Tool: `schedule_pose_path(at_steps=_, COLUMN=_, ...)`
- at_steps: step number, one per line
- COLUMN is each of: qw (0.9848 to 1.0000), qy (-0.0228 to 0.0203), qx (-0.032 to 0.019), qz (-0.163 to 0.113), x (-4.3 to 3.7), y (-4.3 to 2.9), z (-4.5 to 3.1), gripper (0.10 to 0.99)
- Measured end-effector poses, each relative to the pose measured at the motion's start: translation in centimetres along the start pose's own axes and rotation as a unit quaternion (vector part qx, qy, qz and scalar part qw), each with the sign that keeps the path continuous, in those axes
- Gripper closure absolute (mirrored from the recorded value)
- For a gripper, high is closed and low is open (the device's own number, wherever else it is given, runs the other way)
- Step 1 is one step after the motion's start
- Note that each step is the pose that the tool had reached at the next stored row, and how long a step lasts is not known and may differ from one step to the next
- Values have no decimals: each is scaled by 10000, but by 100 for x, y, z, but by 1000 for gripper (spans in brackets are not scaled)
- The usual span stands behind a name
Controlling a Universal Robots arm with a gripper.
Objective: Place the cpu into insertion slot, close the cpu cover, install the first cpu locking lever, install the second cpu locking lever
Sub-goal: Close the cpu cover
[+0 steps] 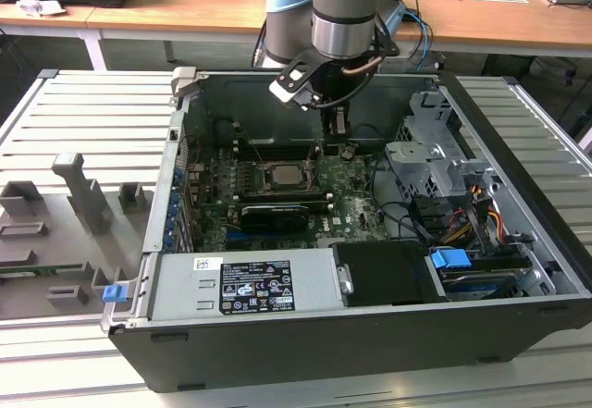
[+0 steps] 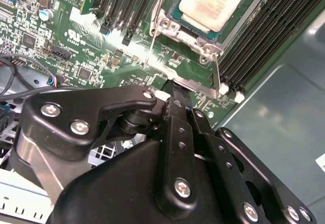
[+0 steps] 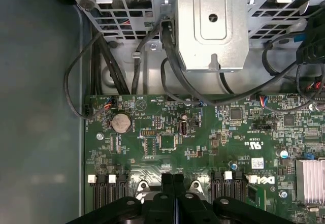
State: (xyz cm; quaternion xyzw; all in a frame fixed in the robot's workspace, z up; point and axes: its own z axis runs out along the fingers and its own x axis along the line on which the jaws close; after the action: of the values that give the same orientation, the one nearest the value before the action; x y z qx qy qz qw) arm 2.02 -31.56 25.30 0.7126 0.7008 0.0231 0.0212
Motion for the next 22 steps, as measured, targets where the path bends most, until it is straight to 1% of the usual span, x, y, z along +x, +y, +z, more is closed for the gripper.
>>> schedule_pose_path(at_steps=3, qw=10000, qy=0, qx=0, qz=0, x=0, y=-20, z=-1, gripper=980)
schedule_pose_path(at_steps=5, qw=10000, qy=0, qx=0, qz=0, x=-1, y=-51, z=-1, gripper=980)
schedule_pose_path(at_steps=9, qw=10000, qy=0, qx=0, qz=0, x=-1, y=-87, z=-2, gripper=980)
schedule_pose_path(at_steps=22, qw=10000, qy=0, qx=0, qz=0, x=-3, y=-176, z=-3, gripper=980)
